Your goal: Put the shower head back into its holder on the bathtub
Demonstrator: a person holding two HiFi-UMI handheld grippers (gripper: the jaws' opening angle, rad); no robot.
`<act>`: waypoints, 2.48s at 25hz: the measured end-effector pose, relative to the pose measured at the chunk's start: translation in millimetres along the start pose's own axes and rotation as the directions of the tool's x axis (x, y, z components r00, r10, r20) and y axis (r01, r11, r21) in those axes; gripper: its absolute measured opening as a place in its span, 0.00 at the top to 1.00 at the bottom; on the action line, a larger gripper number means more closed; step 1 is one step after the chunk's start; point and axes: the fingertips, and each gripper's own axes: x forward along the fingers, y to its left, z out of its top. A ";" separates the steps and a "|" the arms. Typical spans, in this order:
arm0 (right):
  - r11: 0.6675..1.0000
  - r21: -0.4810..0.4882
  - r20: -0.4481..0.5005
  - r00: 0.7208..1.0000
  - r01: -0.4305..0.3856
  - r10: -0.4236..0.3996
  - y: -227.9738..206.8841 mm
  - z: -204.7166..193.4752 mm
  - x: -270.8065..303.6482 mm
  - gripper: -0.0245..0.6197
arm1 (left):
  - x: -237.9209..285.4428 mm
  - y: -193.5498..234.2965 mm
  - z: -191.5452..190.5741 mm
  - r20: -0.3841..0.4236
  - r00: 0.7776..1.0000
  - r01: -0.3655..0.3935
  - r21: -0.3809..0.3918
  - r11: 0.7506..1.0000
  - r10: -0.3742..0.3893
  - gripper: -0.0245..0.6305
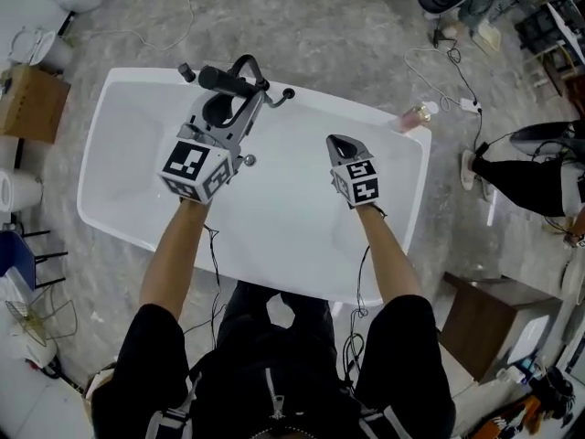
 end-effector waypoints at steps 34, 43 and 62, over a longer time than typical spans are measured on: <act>0.989 0.148 0.068 0.997 0.013 -0.023 -7.6 -31.1 -27.7 0.95 | 94.8 20.4 -97.5 -0.172 0.985 -0.011 0.032 0.999 0.016 0.73; 0.984 0.177 0.073 0.997 0.010 -0.023 -7.1 -44.2 -12.0 0.95 | 108.0 31.8 -135.8 -0.198 0.979 -0.050 0.013 0.999 0.052 0.73; 0.974 0.224 0.076 0.996 0.031 -0.049 -8.7 -82.5 4.6 0.95 | 151.7 58.4 -233.5 -0.269 0.959 -0.087 0.014 0.996 0.087 0.73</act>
